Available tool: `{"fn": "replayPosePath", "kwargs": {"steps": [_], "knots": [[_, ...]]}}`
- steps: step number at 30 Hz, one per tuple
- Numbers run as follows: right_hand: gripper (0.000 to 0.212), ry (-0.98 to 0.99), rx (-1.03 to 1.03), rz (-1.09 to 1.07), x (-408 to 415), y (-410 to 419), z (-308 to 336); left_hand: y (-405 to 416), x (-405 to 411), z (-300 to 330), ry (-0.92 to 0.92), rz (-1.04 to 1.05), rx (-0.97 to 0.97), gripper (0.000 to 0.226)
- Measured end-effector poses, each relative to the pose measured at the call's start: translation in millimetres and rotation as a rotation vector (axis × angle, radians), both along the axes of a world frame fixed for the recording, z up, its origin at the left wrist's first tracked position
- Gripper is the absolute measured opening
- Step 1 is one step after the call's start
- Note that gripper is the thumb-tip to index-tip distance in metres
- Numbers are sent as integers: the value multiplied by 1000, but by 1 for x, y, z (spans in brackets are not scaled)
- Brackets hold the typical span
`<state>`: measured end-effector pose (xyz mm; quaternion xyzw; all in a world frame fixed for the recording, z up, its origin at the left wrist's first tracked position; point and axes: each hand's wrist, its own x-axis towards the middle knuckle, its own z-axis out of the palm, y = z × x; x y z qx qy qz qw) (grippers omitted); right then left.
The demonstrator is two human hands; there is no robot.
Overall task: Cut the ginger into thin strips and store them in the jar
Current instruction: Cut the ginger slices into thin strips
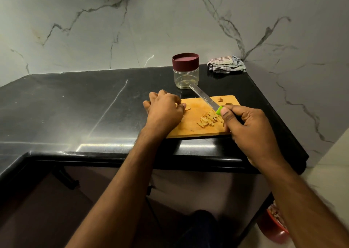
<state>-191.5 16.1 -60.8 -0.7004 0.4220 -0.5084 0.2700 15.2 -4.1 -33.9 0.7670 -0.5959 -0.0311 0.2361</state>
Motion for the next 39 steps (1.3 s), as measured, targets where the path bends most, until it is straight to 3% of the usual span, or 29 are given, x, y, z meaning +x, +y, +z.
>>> {"fn": "replayPosePath", "kwargs": {"steps": [11,16,22,33,39], "knots": [[25,28,-1,-35,0,-2,-2,-3,1,-5,-29,-56,-101,21],[23,48,-25,-55,1,-2,-3,4,2,-4,140,-87,-193,8],[26,61,-16,-71,1,0,-1,31,7,-5,252,-185,-344,11],[31,174,-25,-120,4,1,-3,48,12,-14,172,-170,-175,7],[32,214,-33,-138,5,5,-1,52,16,-18,205,-216,-223,13]]}}
